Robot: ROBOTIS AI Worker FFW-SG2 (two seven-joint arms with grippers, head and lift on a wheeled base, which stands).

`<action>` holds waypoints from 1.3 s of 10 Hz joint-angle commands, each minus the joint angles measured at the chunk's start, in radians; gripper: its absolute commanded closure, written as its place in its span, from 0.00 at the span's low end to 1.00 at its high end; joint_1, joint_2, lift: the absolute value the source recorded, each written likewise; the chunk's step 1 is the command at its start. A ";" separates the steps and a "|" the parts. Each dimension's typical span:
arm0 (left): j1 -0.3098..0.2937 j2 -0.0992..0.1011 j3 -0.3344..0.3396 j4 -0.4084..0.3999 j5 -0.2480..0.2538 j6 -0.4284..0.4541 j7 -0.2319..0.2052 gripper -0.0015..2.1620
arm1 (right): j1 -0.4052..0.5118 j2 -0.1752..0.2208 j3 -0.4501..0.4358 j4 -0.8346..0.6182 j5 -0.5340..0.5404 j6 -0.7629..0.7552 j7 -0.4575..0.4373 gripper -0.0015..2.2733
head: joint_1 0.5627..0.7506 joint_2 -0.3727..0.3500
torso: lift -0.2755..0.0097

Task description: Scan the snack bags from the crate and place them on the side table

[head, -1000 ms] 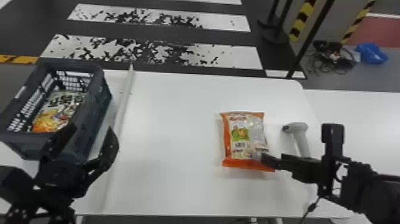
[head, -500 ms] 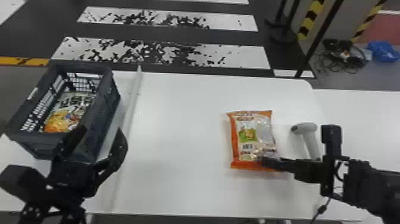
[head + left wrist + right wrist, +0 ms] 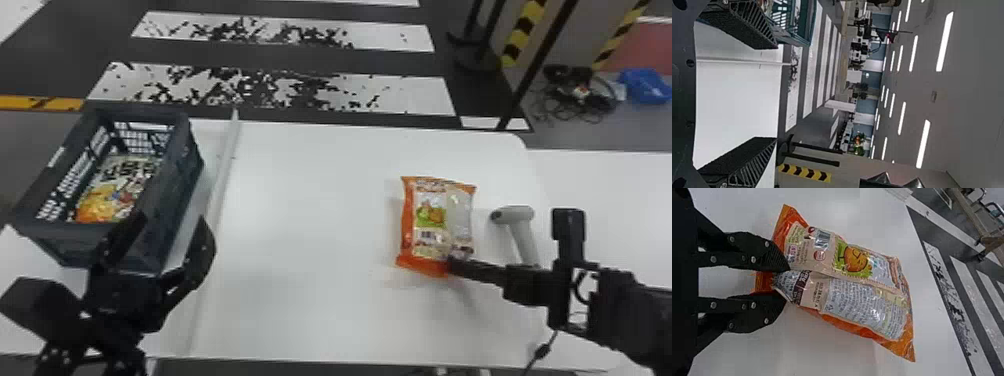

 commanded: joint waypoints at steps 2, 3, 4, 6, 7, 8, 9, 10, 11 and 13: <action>0.000 0.000 0.000 -0.003 0.000 0.000 0.000 0.02 | 0.049 0.001 -0.096 -0.103 -0.079 0.000 0.024 0.99 | 0.70 0.44 | 0.68; 0.000 0.000 0.000 -0.004 0.000 0.000 0.000 0.02 | 0.065 0.003 -0.141 -0.152 -0.116 0.006 0.024 0.99 | 0.70 0.43 | 0.68; 0.000 0.000 -0.002 -0.006 0.000 0.000 0.000 0.02 | 0.072 0.008 -0.193 -0.183 -0.154 0.012 0.021 0.99 | 0.70 0.41 | 0.68; 0.001 -0.001 0.000 -0.012 0.000 0.000 0.001 0.02 | 0.072 0.024 -0.300 -0.185 -0.231 -0.055 -0.039 0.99 | 0.70 0.37 | 0.68; 0.003 -0.001 -0.003 -0.013 0.000 0.000 0.009 0.02 | 0.068 0.026 -0.354 -0.160 -0.275 -0.070 -0.065 0.99 | 0.70 0.32 | 0.68; 0.001 -0.001 -0.006 -0.013 0.000 0.000 0.009 0.02 | 0.066 0.026 -0.395 -0.135 -0.303 -0.113 -0.091 0.99 | 0.70 0.27 | 0.68; 0.001 -0.001 -0.008 -0.013 0.000 0.000 0.009 0.02 | 0.066 0.034 -0.426 -0.111 -0.317 -0.159 -0.132 0.99 | 0.70 0.22 | 0.68; 0.001 -0.001 -0.009 -0.012 0.000 0.000 0.009 0.02 | 0.065 0.034 -0.452 -0.077 -0.327 -0.196 -0.171 0.99 | 0.70 0.18 | 0.68; 0.001 -0.001 -0.008 -0.013 0.000 0.000 0.009 0.02 | 0.054 0.034 -0.475 -0.036 -0.336 -0.218 -0.200 0.99 | 0.70 0.13 | 0.68; 0.001 -0.001 -0.008 -0.012 0.000 0.000 0.009 0.02 | 0.033 0.028 -0.501 0.053 -0.336 -0.279 -0.267 0.99 | 0.70 0.03 | 0.68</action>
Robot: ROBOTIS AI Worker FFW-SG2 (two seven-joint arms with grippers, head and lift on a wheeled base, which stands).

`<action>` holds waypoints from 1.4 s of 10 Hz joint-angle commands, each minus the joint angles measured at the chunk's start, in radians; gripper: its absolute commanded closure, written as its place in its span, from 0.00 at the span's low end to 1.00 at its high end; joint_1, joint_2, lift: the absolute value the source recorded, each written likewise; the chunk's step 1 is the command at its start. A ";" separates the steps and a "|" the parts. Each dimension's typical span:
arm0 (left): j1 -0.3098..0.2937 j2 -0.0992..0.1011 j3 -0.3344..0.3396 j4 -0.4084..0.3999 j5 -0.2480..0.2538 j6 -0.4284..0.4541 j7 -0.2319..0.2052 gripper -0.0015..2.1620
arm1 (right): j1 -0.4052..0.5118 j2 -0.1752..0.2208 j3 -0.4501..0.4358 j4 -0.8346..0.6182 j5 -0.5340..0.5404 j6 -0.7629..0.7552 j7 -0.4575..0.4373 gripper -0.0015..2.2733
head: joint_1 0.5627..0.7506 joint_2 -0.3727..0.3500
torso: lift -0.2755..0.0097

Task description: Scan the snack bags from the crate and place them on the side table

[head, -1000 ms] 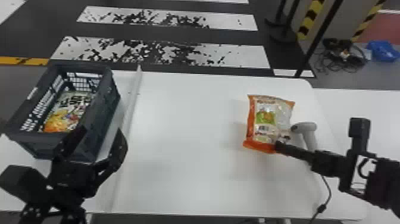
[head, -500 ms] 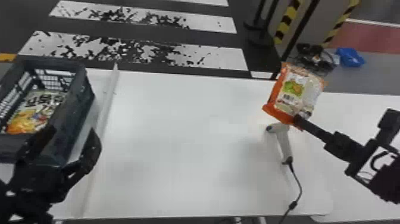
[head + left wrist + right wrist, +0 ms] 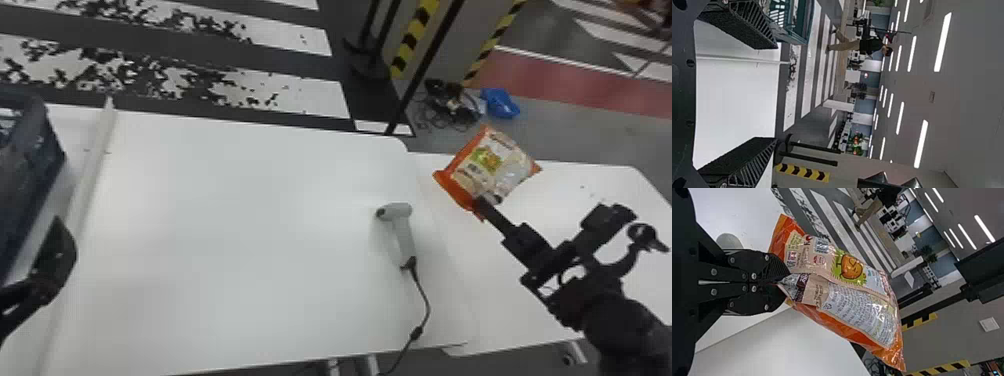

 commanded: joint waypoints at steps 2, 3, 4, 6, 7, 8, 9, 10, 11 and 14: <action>0.000 0.000 0.000 0.000 0.000 0.000 0.000 0.02 | -0.020 -0.007 0.005 0.137 0.023 -0.172 -0.093 0.99 | 0.70 0.03 | 0.68; -0.001 0.000 0.000 0.000 0.000 0.000 0.000 0.02 | -0.033 -0.024 0.008 0.204 0.033 -0.184 -0.116 0.99 | 0.70 0.03 | 0.68; -0.001 0.002 0.000 0.000 0.000 0.000 0.000 0.02 | -0.043 -0.033 0.025 0.259 0.052 -0.206 -0.140 0.99 | 0.70 0.03 | 0.68; -0.003 0.005 -0.002 0.000 0.000 0.000 0.000 0.02 | -0.054 -0.047 0.051 0.339 0.076 -0.227 -0.162 0.86 | 0.70 0.03 | 0.68; -0.003 0.006 -0.002 -0.001 0.000 0.000 0.000 0.02 | -0.056 -0.050 0.062 0.358 0.084 -0.246 -0.183 0.47 | 0.70 0.03 | 0.68; -0.001 0.009 -0.003 -0.001 0.000 0.003 0.000 0.02 | -0.060 -0.051 0.063 0.368 0.089 -0.246 -0.203 0.00 | 0.70 0.03 | 0.68; -0.003 0.011 -0.008 -0.003 0.002 0.003 0.000 0.02 | -0.060 -0.056 0.062 0.371 0.078 -0.233 -0.206 0.00 | 0.70 0.03 | 0.68; -0.003 0.009 -0.009 -0.003 0.000 0.000 0.000 0.02 | -0.056 -0.054 0.052 0.365 0.069 -0.230 -0.217 0.03 | 0.70 0.03 | 0.68; -0.001 0.009 -0.011 -0.006 0.000 0.000 0.000 0.02 | -0.046 -0.054 0.046 0.345 0.063 -0.230 -0.228 0.03 | 0.70 0.03 | 0.68; -0.001 0.008 -0.012 -0.014 0.000 0.003 0.000 0.02 | 0.030 -0.028 0.040 0.167 0.056 -0.221 -0.237 0.02 | 0.70 0.03 | 0.68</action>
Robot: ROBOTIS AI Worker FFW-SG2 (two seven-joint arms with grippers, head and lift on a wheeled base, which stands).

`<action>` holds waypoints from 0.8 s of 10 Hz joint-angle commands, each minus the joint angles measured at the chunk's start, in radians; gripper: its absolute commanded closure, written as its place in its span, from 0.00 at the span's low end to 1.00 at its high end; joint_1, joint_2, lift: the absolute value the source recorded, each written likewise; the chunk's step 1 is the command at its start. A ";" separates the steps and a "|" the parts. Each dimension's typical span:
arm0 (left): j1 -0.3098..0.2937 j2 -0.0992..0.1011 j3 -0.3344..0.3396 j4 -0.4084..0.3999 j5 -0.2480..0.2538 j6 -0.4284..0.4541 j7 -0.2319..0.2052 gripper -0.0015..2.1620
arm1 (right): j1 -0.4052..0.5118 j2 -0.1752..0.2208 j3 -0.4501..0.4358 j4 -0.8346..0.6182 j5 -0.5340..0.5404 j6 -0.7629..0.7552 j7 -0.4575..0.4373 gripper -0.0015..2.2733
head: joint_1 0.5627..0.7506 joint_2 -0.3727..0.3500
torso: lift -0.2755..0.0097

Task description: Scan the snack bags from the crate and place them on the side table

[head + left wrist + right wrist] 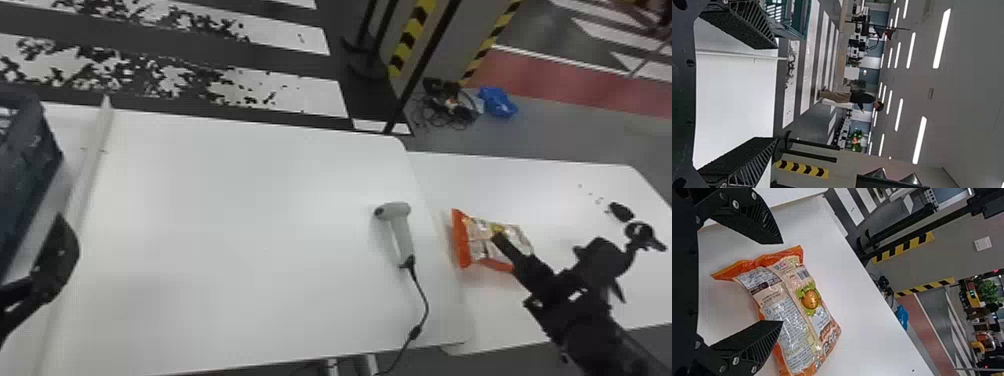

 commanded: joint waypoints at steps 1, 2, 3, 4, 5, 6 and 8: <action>-0.001 -0.003 -0.003 -0.003 0.000 0.003 0.000 0.02 | 0.060 0.039 0.000 -0.163 0.015 0.000 -0.006 0.02 | 0.70 0.03 | 0.68; -0.004 -0.005 -0.003 -0.003 0.000 0.009 0.000 0.02 | 0.098 0.070 0.001 -0.265 0.020 0.007 -0.003 0.02 | 0.70 0.03 | 0.68; -0.006 -0.005 -0.006 -0.003 0.000 0.009 0.000 0.02 | 0.140 0.102 0.009 -0.362 0.030 0.004 0.000 0.02 | 0.70 0.03 | 0.68; -0.006 -0.005 -0.007 -0.003 0.000 0.009 0.000 0.02 | 0.181 0.130 0.026 -0.449 0.032 0.004 0.008 0.02 | 0.70 0.03 | 0.68; -0.006 -0.005 -0.009 -0.003 0.000 0.009 0.000 0.02 | 0.219 0.151 0.064 -0.528 0.047 0.004 0.011 0.02 | 0.70 0.03 | 0.68; -0.004 -0.005 -0.010 -0.003 0.000 0.009 0.000 0.02 | 0.238 0.162 0.123 -0.571 0.096 -0.009 0.012 0.02 | 0.70 0.03 | 0.68; 0.000 -0.005 -0.015 -0.003 0.000 0.009 0.009 0.02 | 0.273 0.179 0.293 -0.610 0.227 -0.101 -0.001 0.02 | 0.70 0.07 | 0.68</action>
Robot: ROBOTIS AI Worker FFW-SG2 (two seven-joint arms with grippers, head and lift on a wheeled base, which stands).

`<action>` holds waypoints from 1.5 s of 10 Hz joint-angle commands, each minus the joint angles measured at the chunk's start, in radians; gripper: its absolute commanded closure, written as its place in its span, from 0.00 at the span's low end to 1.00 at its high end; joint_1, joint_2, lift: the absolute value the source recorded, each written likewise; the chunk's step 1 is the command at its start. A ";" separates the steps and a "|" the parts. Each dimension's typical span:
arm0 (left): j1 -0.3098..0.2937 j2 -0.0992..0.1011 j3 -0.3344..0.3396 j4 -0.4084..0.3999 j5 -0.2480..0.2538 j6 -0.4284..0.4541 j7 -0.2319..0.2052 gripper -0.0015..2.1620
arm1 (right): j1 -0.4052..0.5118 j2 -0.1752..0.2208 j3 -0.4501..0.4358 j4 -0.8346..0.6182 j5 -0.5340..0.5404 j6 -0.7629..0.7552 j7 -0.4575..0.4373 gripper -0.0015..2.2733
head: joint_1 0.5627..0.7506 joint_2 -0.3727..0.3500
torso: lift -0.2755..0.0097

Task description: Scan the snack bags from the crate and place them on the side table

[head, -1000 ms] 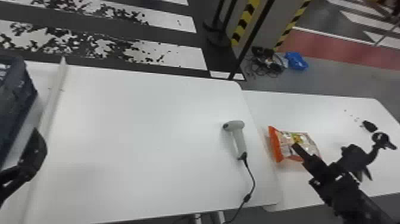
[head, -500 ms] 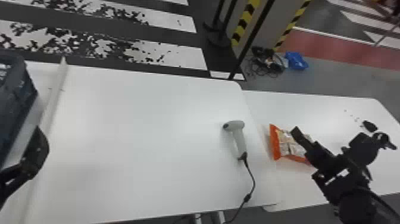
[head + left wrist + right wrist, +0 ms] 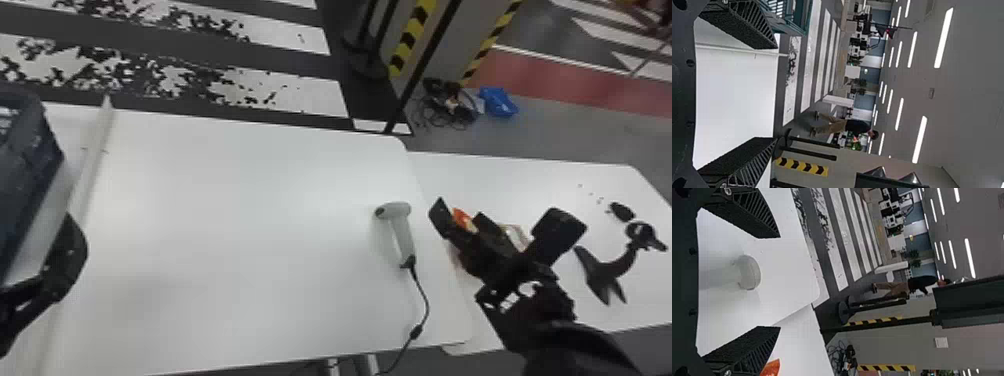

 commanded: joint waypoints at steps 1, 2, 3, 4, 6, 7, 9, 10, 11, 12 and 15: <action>0.004 0.000 -0.002 -0.001 0.000 0.000 0.001 0.01 | 0.039 0.007 0.170 -0.013 0.127 -0.161 -0.029 0.02 | 0.70 0.14 | 0.68; 0.005 0.000 -0.004 -0.005 0.000 0.000 0.002 0.01 | 0.059 0.015 0.271 -0.010 0.216 -0.256 -0.074 0.02 | 0.70 0.18 | 0.68; 0.005 0.000 -0.010 -0.009 0.000 0.000 0.002 0.01 | 0.073 0.023 0.348 -0.002 0.260 -0.317 -0.104 0.02 | 0.70 0.25 | 0.68; 0.005 0.000 -0.016 -0.009 -0.005 0.000 0.009 0.01 | 0.085 0.037 0.409 0.010 0.292 -0.381 -0.120 0.02 | 0.70 0.33 | 0.68; 0.005 -0.001 -0.029 -0.006 -0.014 0.003 0.015 0.01 | 0.104 0.058 0.515 0.067 0.341 -0.538 -0.153 0.03 | 0.70 0.43 | 0.68; 0.005 -0.001 -0.032 -0.006 -0.017 0.000 0.015 0.01 | 0.110 0.063 0.561 0.105 0.381 -0.627 -0.198 0.03 | 0.70 0.48 | 0.68; 0.004 -0.003 -0.041 -0.003 -0.038 -0.009 0.015 0.01 | 0.136 0.063 0.616 0.153 0.395 -0.793 -0.238 0.03 | 0.70 0.54 | 0.68; 0.001 -0.003 -0.044 -0.003 -0.038 -0.009 0.018 0.01 | 0.142 0.063 0.628 0.165 0.401 -0.793 -0.241 0.03 | 0.70 0.55 | 0.68; 0.001 -0.003 -0.044 -0.003 -0.038 -0.012 0.018 0.01 | 0.142 0.063 0.634 0.176 0.403 -0.796 -0.252 0.03 | 0.70 0.57 | 0.68; -0.004 -0.003 -0.038 -0.011 -0.038 -0.015 0.019 0.01 | 0.142 0.061 0.634 0.177 0.403 -0.796 -0.252 0.03 | 0.70 0.57 | 0.68; -0.030 0.008 0.083 -0.144 -0.040 0.184 0.002 0.02 | 0.142 0.056 0.633 0.182 0.403 -0.786 -0.252 0.03 | 0.70 0.61 | 0.68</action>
